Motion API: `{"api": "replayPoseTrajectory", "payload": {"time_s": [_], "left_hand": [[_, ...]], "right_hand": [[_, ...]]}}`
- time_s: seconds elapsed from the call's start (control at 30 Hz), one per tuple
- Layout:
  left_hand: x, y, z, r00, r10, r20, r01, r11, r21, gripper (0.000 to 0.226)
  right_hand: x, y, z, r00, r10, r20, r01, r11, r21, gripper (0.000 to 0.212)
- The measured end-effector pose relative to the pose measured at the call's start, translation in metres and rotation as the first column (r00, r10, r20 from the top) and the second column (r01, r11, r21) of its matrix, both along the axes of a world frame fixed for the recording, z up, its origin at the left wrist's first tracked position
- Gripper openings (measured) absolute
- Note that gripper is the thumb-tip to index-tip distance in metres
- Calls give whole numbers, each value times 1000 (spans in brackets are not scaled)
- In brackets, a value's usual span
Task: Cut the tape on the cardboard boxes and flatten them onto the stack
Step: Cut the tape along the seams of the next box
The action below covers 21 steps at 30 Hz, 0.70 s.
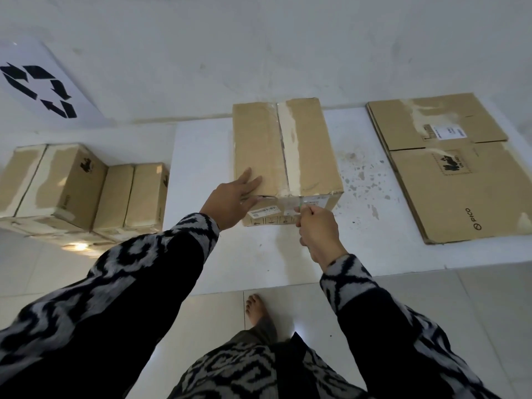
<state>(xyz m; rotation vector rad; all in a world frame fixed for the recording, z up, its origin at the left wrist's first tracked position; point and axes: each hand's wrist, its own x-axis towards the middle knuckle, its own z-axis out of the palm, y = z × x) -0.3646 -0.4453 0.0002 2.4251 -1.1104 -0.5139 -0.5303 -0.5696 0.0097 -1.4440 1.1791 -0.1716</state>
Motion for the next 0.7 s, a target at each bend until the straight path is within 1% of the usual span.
{"api": "replayPoseTrajectory", "payload": {"time_s": [0.07,0.13,0.27,0.37,0.4,0.47,0.53,0.57,0.63,0.7], "left_hand": [[-2,0,-1,1000,-3,-12,3,1000,1,52],[-2,0,-1,1000,-6,-2,6,1000,-16,51],[-2,0,2,1000,-2,-10,3,1000,14,52],[1,0,3,1000,-11,-7,12,1000,21,52],[1,0,2,1000,-8,-13,8,1000,19,52],[1,0,2,1000,-7,-21,7,1000,9,53],[0,0,1,1000,-1,-31,1,1000,-1,53],[0,0,1,999,2,-33,-2,1000,-1,53],[0,-1,2,999,6,-32,-6,1000,0,53],[0,-1,2,999,8,-32,-8,1000,1,53]], "right_hand": [[-2,3,-1,1000,21,-9,-21,1000,4,32],[-6,12,-2,998,66,-9,-66,997,46,33],[5,15,-3,999,52,2,-52,998,25,35],[-7,16,-4,998,66,-10,-66,997,31,32],[-13,17,-4,998,57,8,-57,996,69,31],[-21,16,0,996,21,83,-40,971,235,26],[-23,14,3,986,-38,164,-36,904,426,20],[-25,13,4,979,-53,198,-48,880,473,23],[-29,11,2,972,-33,234,-79,888,453,29],[-34,10,1,968,-21,250,-88,903,420,26]]}}
